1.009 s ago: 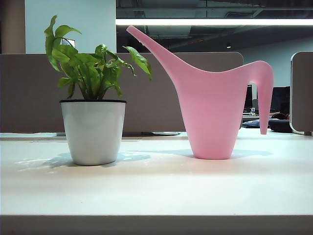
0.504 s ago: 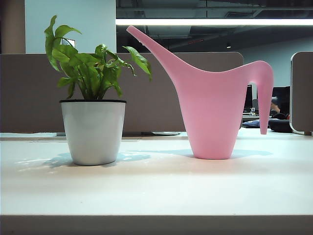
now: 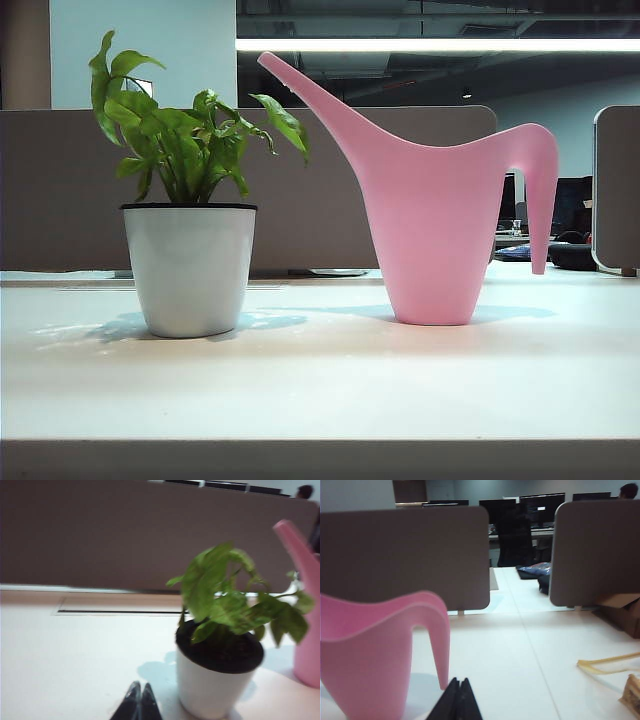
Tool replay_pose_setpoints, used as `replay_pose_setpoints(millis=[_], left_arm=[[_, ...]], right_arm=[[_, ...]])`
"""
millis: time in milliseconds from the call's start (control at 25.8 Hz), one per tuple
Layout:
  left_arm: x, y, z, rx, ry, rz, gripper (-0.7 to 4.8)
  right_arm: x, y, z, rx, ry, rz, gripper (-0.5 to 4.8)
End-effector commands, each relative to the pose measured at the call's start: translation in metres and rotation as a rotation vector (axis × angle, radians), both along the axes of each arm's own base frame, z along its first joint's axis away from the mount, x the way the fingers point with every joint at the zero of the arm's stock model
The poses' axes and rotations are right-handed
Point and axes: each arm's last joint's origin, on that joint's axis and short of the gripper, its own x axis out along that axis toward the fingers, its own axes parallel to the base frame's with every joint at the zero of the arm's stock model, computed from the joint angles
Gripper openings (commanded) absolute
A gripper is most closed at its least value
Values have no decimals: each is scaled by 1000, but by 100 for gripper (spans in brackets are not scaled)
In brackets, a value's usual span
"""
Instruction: Pick up the watering can from the table, water the potted plant, and put the can back.
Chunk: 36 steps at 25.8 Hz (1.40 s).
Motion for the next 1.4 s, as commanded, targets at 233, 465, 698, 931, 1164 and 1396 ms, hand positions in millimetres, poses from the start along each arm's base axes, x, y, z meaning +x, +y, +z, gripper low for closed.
replay_pose_setpoints(millis=[233,465,698,931,1164,1396], left_arm=[[27,-7,51,90,94,-177,-5],[43,-15,90,98,111,-282,-5],[39,-21,139,133,136,-343,-5],[36,-22,139,133,168,-358,-5],[36,-24,138,136,179,-355,-5],[36,-31,136,144,194,-411,-5]], right_arm=[[16,1,68,-7,175,23,-4],[43,2,97,-9,267,25,-4],[81,5,106,-17,441,73,0],[101,9,95,-4,512,181,20],[122,11,84,-13,556,193,221],[140,17,78,0,539,339,222]])
